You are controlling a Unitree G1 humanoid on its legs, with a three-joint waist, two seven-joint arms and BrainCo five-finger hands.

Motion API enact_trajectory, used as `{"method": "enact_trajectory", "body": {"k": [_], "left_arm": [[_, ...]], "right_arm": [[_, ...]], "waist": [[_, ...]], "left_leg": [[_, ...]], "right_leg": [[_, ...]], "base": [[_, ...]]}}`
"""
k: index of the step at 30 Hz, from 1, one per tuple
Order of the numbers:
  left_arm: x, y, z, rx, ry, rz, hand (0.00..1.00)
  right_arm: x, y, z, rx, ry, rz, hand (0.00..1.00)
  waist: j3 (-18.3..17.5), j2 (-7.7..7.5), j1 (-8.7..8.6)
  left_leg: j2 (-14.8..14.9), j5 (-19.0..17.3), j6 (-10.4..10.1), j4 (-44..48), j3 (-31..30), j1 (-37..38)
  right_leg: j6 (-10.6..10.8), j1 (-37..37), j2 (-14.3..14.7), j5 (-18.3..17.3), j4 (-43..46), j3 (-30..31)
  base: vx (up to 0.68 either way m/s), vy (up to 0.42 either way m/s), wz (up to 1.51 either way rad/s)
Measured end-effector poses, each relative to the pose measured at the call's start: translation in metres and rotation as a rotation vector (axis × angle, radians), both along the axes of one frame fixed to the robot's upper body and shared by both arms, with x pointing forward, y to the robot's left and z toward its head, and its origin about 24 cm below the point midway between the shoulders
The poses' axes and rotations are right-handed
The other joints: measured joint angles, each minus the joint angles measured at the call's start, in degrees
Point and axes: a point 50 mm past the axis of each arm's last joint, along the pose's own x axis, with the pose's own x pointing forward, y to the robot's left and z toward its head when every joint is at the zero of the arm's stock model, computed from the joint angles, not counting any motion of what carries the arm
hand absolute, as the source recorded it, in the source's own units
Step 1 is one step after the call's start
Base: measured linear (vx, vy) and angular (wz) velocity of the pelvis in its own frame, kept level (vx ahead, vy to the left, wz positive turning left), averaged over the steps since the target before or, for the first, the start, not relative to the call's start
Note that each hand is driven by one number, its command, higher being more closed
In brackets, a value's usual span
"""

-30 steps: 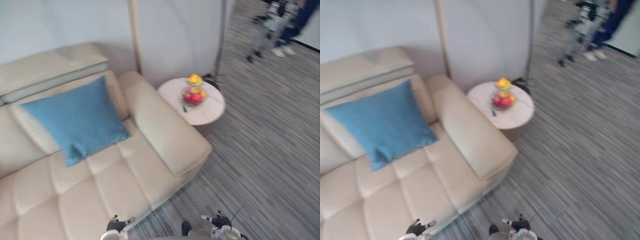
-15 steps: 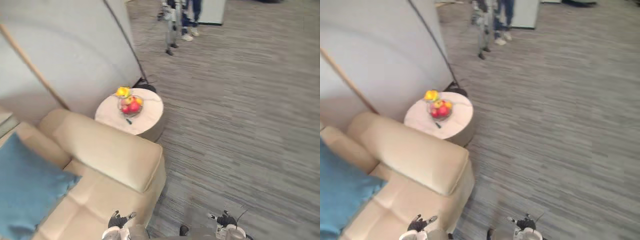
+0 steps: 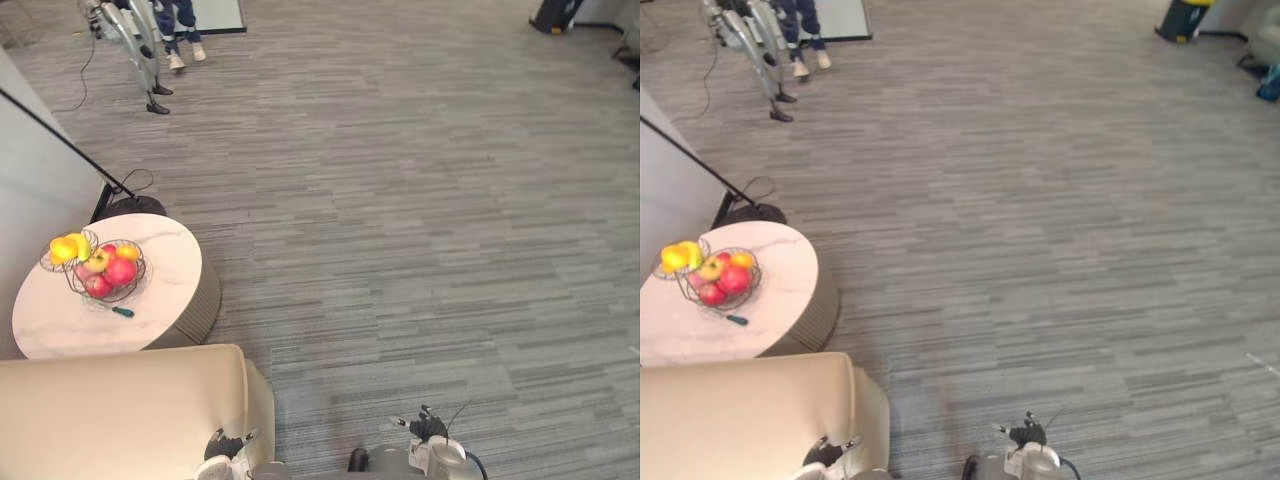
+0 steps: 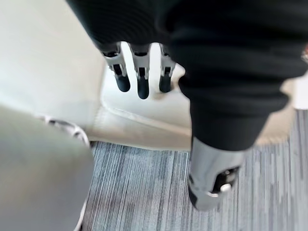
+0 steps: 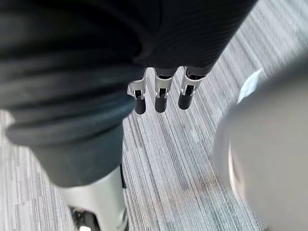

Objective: Pick up cushions and gather them together orderly.

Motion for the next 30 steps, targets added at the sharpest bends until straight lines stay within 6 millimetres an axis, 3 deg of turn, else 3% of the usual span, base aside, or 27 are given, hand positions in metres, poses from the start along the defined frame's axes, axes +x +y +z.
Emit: {"method": "enact_trajectory", "body": {"k": [1, 4, 8, 10, 14, 15, 17, 18, 21, 22, 23, 24, 26, 27, 29, 30], "left_arm": [[0.001, -0.003, 0.000, -0.007, -0.005, -0.028, 0.00], [0.004, -0.012, 0.000, -0.025, -0.023, -0.070, 0.00], [0.015, -0.010, 0.003, -0.023, -0.051, -0.097, 0.00], [0.019, -0.010, 0.004, -0.021, -0.065, -0.098, 0.00], [0.025, -0.011, 0.007, -0.018, -0.092, -0.105, 0.00], [0.027, -0.012, 0.008, -0.019, -0.101, -0.102, 0.00], [0.025, -0.012, 0.008, -0.019, -0.104, -0.101, 0.00], [0.025, -0.011, 0.008, -0.017, -0.104, -0.103, 0.00], [0.028, -0.004, 0.010, 0.002, -0.111, -0.110, 0.00], [0.029, -0.005, 0.009, 0.002, -0.104, -0.116, 0.00], [0.027, -0.006, 0.009, 0.003, -0.090, -0.134, 0.00], [0.027, -0.007, 0.008, 0.005, -0.083, -0.152, 0.00], [0.028, -0.011, 0.008, 0.004, -0.080, -0.190, 0.00], [0.033, -0.014, 0.009, 0.004, -0.091, -0.215, 0.00], [0.037, -0.016, 0.010, 0.005, -0.100, -0.223, 0.00], [0.041, -0.016, 0.012, 0.007, -0.110, -0.228, 0.00]], "right_arm": [[-0.002, -0.005, -0.001, -0.012, 0.014, 0.001, 0.00], [-0.001, -0.017, 0.001, -0.049, 0.021, 0.007, 0.00], [-0.014, -0.019, -0.004, -0.044, 0.067, -0.020, 0.00], [-0.019, -0.019, -0.006, -0.036, 0.079, -0.039, 0.00], [-0.025, -0.022, -0.007, -0.030, 0.087, -0.088, 0.00], [-0.027, -0.022, -0.008, -0.033, 0.090, -0.092, 0.00], [-0.029, -0.024, -0.008, -0.036, 0.097, -0.113, 0.00], [-0.029, -0.022, -0.009, -0.028, 0.096, -0.113, 0.00], [-0.035, -0.010, -0.011, 0.008, 0.100, -0.138, 0.00], [-0.033, -0.011, -0.010, 0.006, 0.084, -0.137, 0.00], [-0.032, -0.012, -0.009, 0.005, 0.076, -0.136, 0.00], [-0.031, -0.012, -0.009, 0.005, 0.072, -0.135, 0.00], [-0.025, -0.015, -0.006, -0.002, 0.052, -0.136, 0.00], [-0.023, -0.017, -0.005, -0.006, 0.045, -0.138, 0.00], [-0.018, -0.019, -0.003, -0.007, 0.027, -0.132, 0.00], [-0.010, -0.022, 0.000, -0.012, 0.009, -0.127, 0.00]], "waist": [[-0.1, 0.39, 0.05], [-0.2, 0.39, -0.07], [0.9, -1.24, -0.19], [1.1, -1.31, -0.16], [1.8, -1.29, 0.18], [1.8, -1.24, 0.46], [1.5, -1.24, 0.97], [1.3, -1.41, 1.01], [0.2, -4.22, 1.25], [0.1, -4.47, 1.72], [0.3, -4.23, 1.63], [0.3, -4.26, 1.45], [0.8, -3.51, 0.99], [1.1, -2.56, -0.01], [1.2, -2.44, -0.09], [1.7, -1.66, -0.24]], "left_leg": [[-0.1, -0.3, 0.0, 0.6, -0.4, 0.4], [-1.3, -1.3, -1.1, 1.3, -3.0, 0.5], [2.1, -1.7, 0.2, 23.5, -4.9, -7.1], [1.0, -3.8, 0.8, 28.3, -7.0, -11.1], [-4.8, -4.4, 1.0, 16.8, -11.9, -17.7], [-5.7, -3.4, 0.9, 13.6, -13.7, -19.1], [-6.7, 3.7, -0.8, 7.8, -17.0, -19.5], [-7.3, 4.2, 1.4, 7.5, -17.1, -19.0], [-8.4, 0.5, 3.8, 7.3, -11.6, -16.9], [-8.4, -0.9, 4.9, 7.2, -9.7, -14.7], [-8.4, -2.0, 5.4, 6.5, -8.7, -11.7], [-8.5, -2.3, 5.6, 5.4, -8.0, -9.2], [-8.2, -2.3, 5.6, 1.4, -7.9, -3.3], [-7.2, -2.3, 5.6, -1.5, -7.5, 0.8], [-6.0, -2.3, 5.5, -3.8, -6.0, 4.0], [-4.3, -2.3, 5.5, -5.3, -4.5, 6.0]], "right_leg": [[-2.2, 1.3, 0.9, 0.0, -1.7, 2.5], [-3.0, 3.6, 3.2, 0.0, -6.1, 7.1], [-3.7, 7.0, 6.8, -1.2, -7.7, 12.8], [-3.8, 7.7, 7.6, -1.8, -7.6, 16.1], [-3.0, 8.7, 7.3, -2.5, -7.8, 25.4], [-2.6, 8.7, 7.1, -2.7, -7.8, 27.2], [-1.4, 9.0, 7.3, -3.4, -9.0, 31.5], [-0.9, 9.4, 7.2, -3.6, -9.7, 33.1], [4.0, 7.7, 4.2, -6.0, -3.4, 36.1], [7.7, 5.3, 3.5, -6.2, 4.0, 36.1], [13.0, 2.6, 2.6, -5.3, 12.4, 34.8], [15.2, 0.3, 1.5, -4.6, 18.6, 33.4], [12.0, -2.6, -1.4, -5.1, 26.6, 26.8], [8.3, -4.5, -3.2, -6.2, 27.4, 21.3], [6.5, -7.7, -4.6, -6.7, 25.0, 16.1], [5.1, -11.2, -4.4, -5.7, 19.7, 11.8]], "base": [[0.17, -0.080, -0.88], [0.08, -0.074, -0.86], [0.06, -0.016, -0.64], [0.09, 0.053, -0.87], [0.14, 0.128, -1.21], [0.19, 0.155, -1.13], [0.22, 0.166, -1.13], [0.36, 0.229, -0.98], [0.50, 0.221, -0.80], [0.42, 0.142, -0.83], [0.42, 0.127, -0.73], [0.44, 0.094, -0.52], [0.43, 0.056, -0.33], [0.34, 0.007, -0.22], [0.45, -0.041, -0.33], [0.55, -0.097, -0.43]]}}
